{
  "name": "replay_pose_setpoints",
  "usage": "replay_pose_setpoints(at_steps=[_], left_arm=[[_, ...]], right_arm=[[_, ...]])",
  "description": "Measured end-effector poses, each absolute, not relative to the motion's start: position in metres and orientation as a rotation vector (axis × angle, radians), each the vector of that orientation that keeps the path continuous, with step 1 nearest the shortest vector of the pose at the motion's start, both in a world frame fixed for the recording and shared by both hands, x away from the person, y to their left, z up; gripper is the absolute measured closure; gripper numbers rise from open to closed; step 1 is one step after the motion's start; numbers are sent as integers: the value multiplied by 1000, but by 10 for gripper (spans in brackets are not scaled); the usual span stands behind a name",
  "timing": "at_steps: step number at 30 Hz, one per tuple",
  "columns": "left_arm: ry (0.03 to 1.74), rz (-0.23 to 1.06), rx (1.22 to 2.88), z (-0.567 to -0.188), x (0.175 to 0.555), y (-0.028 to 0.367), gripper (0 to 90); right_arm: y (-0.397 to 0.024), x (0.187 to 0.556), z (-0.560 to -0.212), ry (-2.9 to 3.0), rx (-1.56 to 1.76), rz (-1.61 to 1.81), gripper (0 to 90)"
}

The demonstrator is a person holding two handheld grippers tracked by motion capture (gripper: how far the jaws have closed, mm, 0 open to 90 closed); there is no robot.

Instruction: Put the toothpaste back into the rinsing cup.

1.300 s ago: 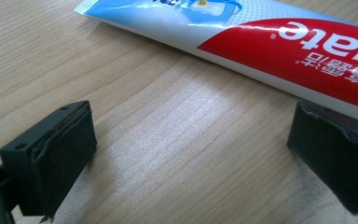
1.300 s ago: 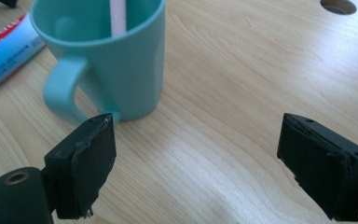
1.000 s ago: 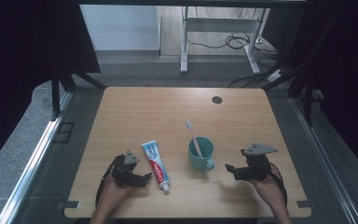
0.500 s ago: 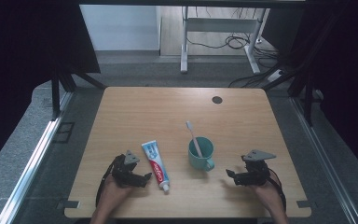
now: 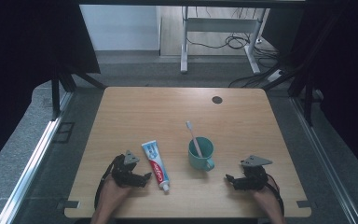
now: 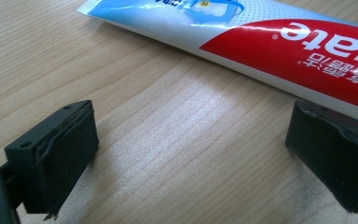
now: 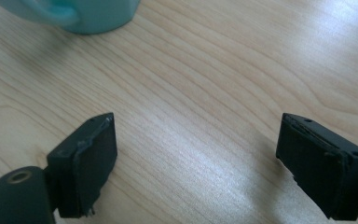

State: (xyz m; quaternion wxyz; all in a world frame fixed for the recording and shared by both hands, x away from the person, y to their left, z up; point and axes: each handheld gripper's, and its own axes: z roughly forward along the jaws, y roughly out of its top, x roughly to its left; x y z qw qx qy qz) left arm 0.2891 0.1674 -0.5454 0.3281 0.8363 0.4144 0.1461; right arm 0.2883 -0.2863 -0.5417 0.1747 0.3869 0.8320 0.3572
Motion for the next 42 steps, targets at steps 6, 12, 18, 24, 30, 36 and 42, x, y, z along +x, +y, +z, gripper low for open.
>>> replay_pose_setpoints(at_steps=[6,12,18,24,30,36,42], left_arm=[[1119,381,2197,-541,289,167,75],[1129,405,2182,-534,289,170,109],[1125,394,2162,-527,289,171,110],[1095,391,2143,-518,288,168,159],[1051,374,2150,-509,289,163,466],[1009,341,2139,-495,292,153,676],[898,289,2186,-488,289,126,847]], right_arm=[[-287,288,-542,2357,1099,1012,136],[-288,289,-542,2363,1115,1020,137],[-288,288,-542,2360,1118,1019,138],[-288,288,-542,2358,1120,1017,139],[-288,288,-542,2355,1125,1019,140],[-288,288,-542,2355,1126,1018,139],[-288,288,-542,2355,1125,1019,140]])
